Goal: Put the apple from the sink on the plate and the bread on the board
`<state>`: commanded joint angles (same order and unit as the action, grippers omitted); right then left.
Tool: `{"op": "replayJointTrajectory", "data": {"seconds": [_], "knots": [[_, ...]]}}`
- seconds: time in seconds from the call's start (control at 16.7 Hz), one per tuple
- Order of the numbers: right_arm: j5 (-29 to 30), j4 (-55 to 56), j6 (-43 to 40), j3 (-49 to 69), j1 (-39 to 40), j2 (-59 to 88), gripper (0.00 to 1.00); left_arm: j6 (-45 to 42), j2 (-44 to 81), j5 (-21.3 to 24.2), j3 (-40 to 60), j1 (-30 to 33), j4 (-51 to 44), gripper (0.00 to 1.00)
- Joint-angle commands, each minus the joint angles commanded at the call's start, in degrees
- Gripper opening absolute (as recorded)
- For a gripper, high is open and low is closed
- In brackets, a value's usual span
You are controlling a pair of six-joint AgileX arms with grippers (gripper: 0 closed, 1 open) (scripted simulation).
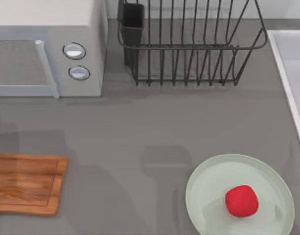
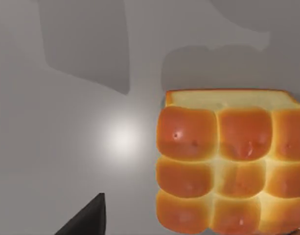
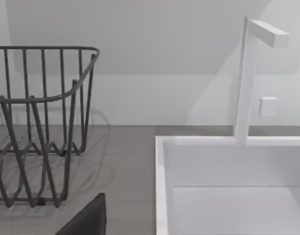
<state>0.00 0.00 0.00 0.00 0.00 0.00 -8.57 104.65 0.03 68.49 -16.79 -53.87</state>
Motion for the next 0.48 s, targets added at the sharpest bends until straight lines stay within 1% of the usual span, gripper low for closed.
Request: {"op": "replayJointTrajectory", "data": {"seconds": [0.3,0.48], "knots": [[0.0,0.0,0.0,0.0,0.0,0.0,1.00,-0.3,4.7,0.0,-5.1,-0.2,10.3,1.00],[0.0,0.0,0.0,0.0,0.0,0.0,1.00,-0.3,6.1,0.0,-6.7,-0.2,12.9,1.00]]}}
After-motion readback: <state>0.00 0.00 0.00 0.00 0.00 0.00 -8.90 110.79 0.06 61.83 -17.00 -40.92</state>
